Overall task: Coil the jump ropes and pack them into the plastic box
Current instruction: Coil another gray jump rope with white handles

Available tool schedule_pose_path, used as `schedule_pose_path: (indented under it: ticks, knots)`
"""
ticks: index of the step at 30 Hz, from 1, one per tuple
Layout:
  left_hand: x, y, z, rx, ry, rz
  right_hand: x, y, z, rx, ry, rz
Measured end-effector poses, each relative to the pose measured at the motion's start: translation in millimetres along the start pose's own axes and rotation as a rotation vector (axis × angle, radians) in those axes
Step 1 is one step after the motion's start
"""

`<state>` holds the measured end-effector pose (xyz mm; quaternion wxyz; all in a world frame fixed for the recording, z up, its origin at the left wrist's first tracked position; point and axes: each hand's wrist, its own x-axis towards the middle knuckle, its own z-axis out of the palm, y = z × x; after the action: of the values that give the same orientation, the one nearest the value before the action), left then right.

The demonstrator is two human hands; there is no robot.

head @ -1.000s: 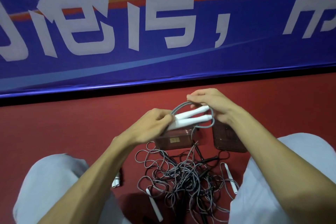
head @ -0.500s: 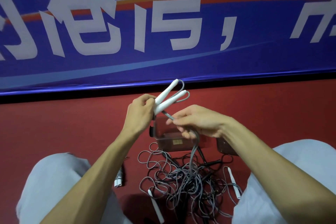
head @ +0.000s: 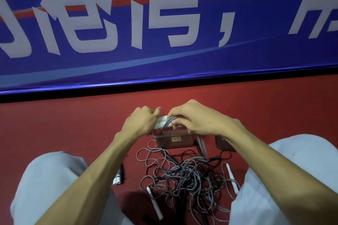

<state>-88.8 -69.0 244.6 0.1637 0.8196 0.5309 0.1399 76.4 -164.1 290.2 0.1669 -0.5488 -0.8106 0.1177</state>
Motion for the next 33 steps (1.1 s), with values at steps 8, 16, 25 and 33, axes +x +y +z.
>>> schedule_pose_path:
  ticks: [8,16,25,33]
  knots:
    - [-20.6,17.8,-7.0,0.171,0.108,0.132,-0.2,29.8,-5.5,0.082,0.241,0.196]
    - [-28.8,17.3,-13.2,0.247,0.158,0.404,5.4,23.3,13.6,0.25,0.206,0.23]
    - [-16.6,10.3,-1.9,-0.096,0.141,0.371,6.9,20.8,12.3,0.659,0.309,0.391]
    - [-22.2,5.6,3.0,-0.048,0.122,0.53,5.0,30.4,10.9,0.772,0.365,0.452]
